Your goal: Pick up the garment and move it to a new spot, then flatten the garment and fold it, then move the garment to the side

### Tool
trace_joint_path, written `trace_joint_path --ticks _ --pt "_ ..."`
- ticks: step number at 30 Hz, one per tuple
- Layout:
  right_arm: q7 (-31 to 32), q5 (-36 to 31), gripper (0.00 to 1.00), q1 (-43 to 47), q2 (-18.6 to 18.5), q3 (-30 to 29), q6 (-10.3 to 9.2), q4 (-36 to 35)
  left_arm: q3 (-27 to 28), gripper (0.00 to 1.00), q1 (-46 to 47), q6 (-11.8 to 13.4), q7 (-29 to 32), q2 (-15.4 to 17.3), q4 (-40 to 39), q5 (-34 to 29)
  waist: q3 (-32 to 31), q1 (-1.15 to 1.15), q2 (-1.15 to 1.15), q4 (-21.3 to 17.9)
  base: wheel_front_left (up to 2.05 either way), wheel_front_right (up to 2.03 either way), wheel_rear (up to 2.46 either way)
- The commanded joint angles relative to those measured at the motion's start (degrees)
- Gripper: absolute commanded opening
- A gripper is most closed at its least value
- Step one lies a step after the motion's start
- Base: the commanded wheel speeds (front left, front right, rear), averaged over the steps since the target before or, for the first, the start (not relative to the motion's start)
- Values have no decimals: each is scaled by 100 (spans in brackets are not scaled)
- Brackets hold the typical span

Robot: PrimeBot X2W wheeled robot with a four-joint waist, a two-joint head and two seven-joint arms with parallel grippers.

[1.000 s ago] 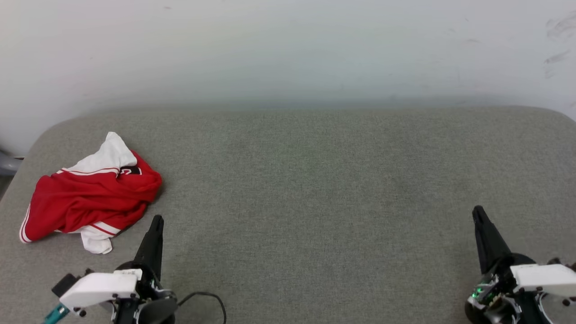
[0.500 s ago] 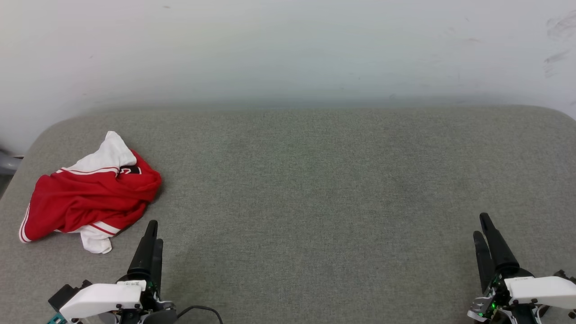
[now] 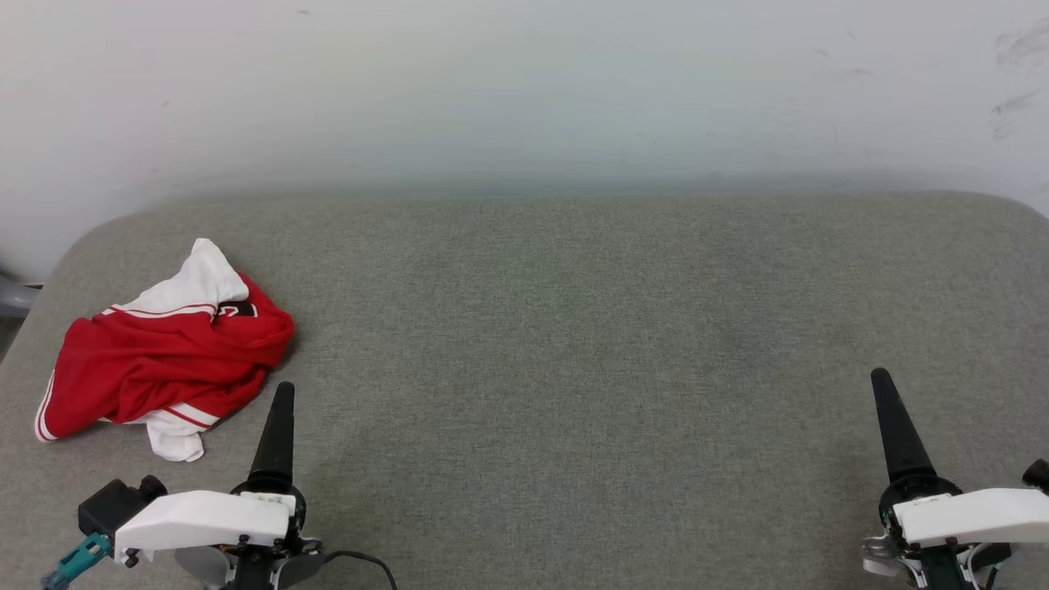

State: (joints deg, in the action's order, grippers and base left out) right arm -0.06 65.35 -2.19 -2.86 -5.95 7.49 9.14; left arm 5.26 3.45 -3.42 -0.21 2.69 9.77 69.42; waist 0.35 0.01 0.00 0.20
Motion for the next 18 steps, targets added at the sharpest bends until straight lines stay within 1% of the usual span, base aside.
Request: trace_joint_path --ticks 1,12,18 --pt "-56 -200 100 -28 -6 12 0 -136 -31 100 43 29 -42 12 -132 -184 -2 -1 0 1 0 0 0" --pt "-293 -1697 100 89 -6 133 0 -305 -233 100 -46 325 -281 14 -267 -1509 -12 -1 0 11 0 0 0" --pt "-416 -2319 100 133 -5 181 0 -391 -328 100 -72 400 -400 15 -303 -2126 -13 -1 0 22 0 0 0"
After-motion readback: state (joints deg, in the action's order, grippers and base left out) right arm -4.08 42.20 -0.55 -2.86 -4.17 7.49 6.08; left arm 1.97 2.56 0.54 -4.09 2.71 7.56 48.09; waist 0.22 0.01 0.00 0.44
